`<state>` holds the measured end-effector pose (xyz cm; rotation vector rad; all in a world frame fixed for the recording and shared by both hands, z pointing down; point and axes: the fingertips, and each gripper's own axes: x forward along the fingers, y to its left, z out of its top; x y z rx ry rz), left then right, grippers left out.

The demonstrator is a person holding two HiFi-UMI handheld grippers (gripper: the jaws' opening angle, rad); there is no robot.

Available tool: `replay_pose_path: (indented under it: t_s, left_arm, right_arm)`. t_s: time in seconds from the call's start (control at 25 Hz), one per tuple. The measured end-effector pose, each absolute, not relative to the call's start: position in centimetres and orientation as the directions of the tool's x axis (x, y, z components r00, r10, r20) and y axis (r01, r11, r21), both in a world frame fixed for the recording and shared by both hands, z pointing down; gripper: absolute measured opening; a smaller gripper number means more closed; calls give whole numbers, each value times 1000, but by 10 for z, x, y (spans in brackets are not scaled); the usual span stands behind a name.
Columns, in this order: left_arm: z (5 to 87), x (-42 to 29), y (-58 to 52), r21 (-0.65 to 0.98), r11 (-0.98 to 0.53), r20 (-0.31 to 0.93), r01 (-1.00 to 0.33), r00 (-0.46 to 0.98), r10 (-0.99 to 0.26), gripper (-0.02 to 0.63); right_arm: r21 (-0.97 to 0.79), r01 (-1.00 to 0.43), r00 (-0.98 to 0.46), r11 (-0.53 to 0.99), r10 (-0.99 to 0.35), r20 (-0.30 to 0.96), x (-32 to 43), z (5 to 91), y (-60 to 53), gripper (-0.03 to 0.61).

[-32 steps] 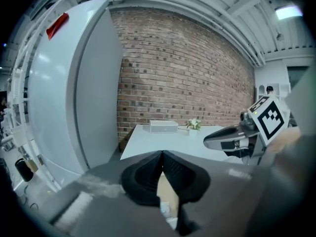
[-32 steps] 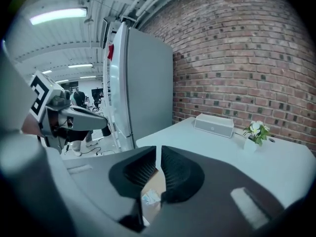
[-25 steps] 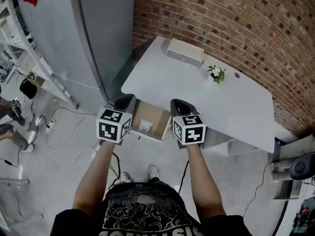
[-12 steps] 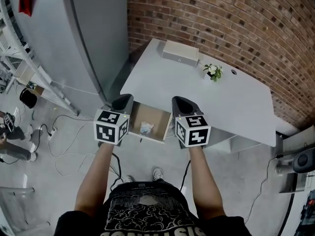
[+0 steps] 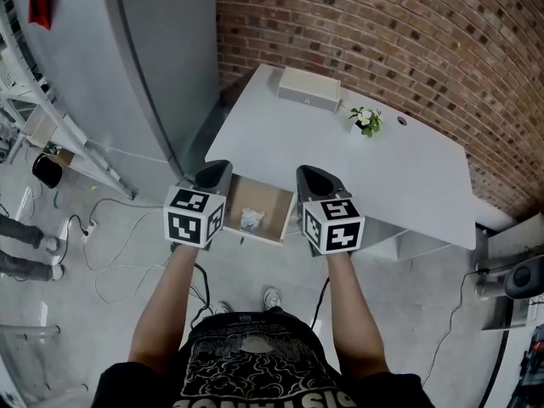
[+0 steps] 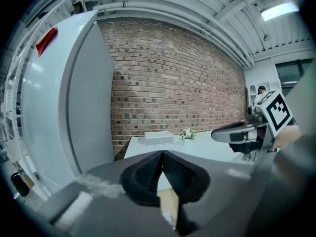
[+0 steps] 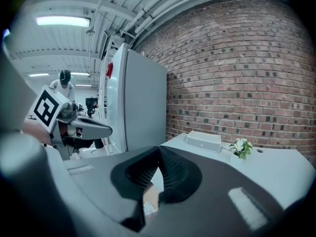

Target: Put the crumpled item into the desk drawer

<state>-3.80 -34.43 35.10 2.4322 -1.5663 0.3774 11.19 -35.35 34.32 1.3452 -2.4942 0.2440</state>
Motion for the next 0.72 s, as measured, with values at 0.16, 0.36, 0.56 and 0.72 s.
replay_pose_path:
  t_s: [0.16, 0.36, 0.56, 0.72]
  left_arm:
    - [352, -34, -345, 48, -409, 333, -911, 401, -853, 3]
    - [353, -32, -345, 51, -414, 335, -909, 406, -850, 3]
    - [352, -30, -345, 50, -415, 336, -909, 406, -850, 3]
    - [352, -28, -345, 48, -413, 338, -909, 404, -850, 3]
  right_arm:
    - [-10, -839, -516, 545, -788, 336, 116, 343, -353, 0]
    - [-18, -843, -514, 538, -796, 321, 119, 339, -353, 0]
    - [-24, -845, -513, 534, -798, 317, 122, 338, -354, 0]
    - [-23, -845, -512, 534, -797, 321, 124, 340, -355, 0]
